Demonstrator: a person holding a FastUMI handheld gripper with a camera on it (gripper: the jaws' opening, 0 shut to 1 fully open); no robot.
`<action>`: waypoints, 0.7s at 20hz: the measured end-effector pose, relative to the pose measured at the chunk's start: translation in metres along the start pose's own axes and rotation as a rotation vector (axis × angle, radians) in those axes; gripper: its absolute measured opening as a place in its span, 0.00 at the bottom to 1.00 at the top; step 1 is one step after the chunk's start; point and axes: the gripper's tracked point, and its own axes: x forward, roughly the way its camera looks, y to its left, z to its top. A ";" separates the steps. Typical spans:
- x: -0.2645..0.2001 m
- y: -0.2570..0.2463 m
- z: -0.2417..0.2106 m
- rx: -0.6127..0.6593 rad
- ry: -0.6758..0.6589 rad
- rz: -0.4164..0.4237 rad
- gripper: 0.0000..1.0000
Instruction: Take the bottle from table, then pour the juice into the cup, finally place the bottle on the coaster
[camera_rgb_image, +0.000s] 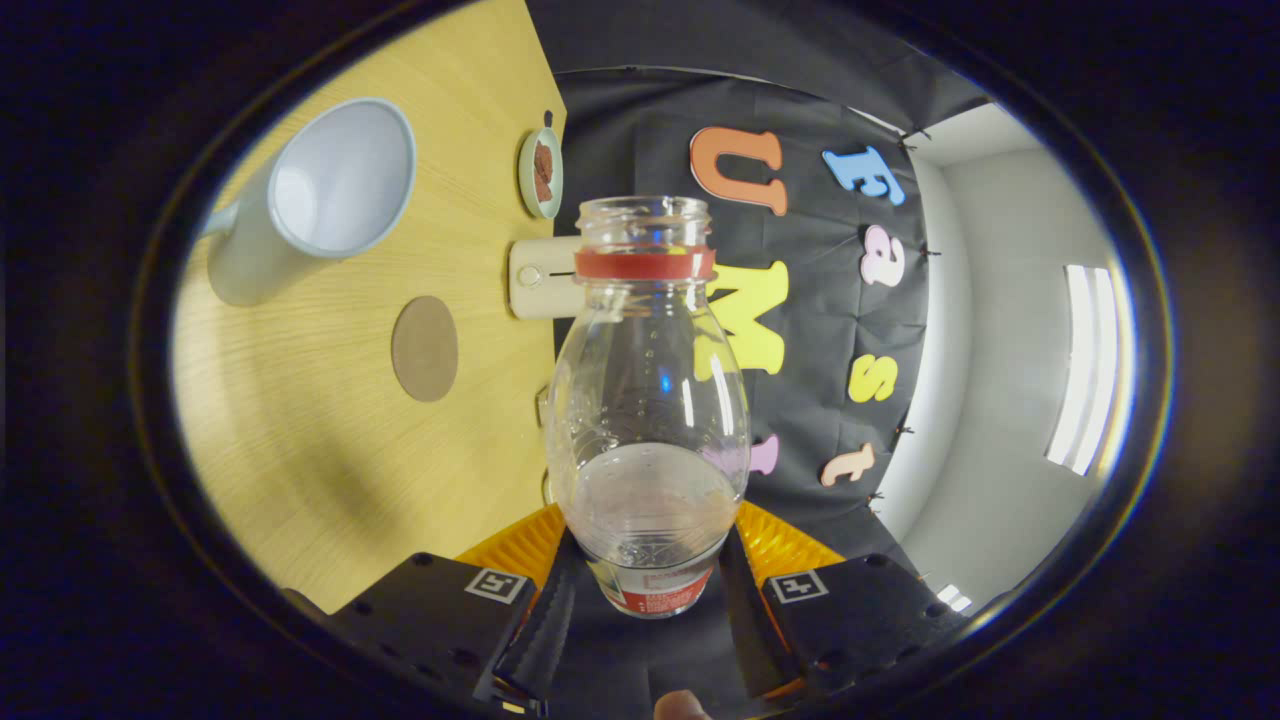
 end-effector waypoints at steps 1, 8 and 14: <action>-0.001 -0.001 0.001 -0.009 -0.005 -0.003 0.73; 0.000 -0.009 0.014 -0.073 -0.041 -0.045 0.73; -0.001 -0.011 0.013 -0.101 -0.049 -0.056 0.73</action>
